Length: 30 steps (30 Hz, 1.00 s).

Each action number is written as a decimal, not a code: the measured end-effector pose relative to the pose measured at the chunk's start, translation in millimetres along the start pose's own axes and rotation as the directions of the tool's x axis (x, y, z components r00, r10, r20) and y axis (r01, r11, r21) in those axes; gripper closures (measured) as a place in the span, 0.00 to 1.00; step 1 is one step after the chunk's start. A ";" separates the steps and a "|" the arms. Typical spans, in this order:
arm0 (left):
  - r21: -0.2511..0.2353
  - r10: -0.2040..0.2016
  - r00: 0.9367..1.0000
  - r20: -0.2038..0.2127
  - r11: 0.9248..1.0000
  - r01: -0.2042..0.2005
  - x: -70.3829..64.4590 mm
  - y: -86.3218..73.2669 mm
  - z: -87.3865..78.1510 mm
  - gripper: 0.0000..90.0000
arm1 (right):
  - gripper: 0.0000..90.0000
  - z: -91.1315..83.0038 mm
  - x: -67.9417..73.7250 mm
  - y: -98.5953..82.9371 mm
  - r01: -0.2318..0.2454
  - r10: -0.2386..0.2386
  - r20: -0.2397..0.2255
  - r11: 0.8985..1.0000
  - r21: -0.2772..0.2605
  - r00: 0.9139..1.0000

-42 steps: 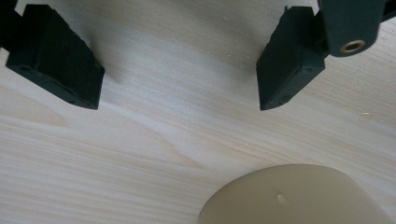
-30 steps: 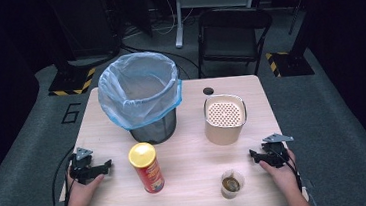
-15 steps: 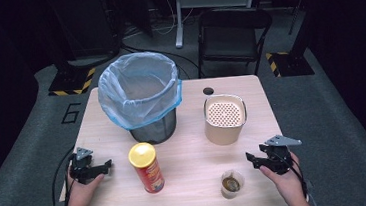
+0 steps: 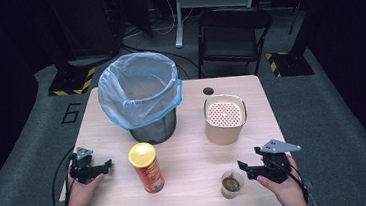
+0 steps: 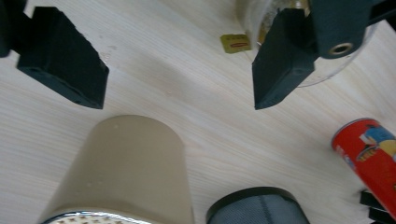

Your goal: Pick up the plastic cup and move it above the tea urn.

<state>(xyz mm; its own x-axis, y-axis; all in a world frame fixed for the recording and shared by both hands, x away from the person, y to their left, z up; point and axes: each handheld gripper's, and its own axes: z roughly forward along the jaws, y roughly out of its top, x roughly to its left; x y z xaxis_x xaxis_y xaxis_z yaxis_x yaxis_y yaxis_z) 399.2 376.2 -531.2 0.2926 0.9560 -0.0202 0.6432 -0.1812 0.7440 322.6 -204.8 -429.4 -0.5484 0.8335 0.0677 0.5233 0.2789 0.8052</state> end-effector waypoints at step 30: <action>-0.003 0.002 1.000 -0.001 1.000 -0.002 0.1 0.3 0.4 0.14 | 0.08 25.4 64.2 -22.7 0.089 -0.086 -0.070 0.996 0.033 0.994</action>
<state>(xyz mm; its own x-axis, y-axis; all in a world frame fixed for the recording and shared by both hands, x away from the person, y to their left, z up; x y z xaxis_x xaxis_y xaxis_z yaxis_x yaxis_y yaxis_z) 399.7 376.1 -531.2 0.2930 0.9560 -0.0177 0.6406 -0.1825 0.7459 292.1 -145.5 -458.3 -0.6358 0.7709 0.0391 0.4939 0.3674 0.7881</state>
